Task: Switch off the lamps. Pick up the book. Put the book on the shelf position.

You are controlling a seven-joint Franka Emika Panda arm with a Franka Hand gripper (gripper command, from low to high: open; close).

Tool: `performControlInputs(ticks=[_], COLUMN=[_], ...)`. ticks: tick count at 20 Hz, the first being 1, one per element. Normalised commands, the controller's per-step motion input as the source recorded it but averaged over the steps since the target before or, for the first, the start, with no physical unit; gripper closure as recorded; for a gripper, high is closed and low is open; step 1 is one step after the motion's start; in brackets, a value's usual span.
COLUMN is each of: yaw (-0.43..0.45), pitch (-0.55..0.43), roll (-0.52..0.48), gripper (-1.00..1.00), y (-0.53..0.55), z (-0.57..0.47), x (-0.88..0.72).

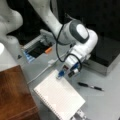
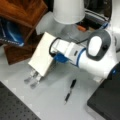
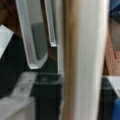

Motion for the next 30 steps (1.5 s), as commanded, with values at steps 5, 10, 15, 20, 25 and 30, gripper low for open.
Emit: performControlInputs(ticks=[5,10,15,20,25,30], yaw=[0.069,0.054,0.015,-0.054,-0.126,-0.218], pitch=[0.035,0.162,0.158,0.12,0.114,0.175], roll=[-0.501,-0.502,-0.368,-0.252,-0.19,-0.169], gripper=[1.0,1.0,1.0,1.0,1.0,1.0], y=[0.08,0.1,0.05,0.02,0.03,0.06], z=[-0.02,0.21,0.29,0.33,0.44,0.34], x=[0.16,0.17,0.26,0.28,0.26,0.23])
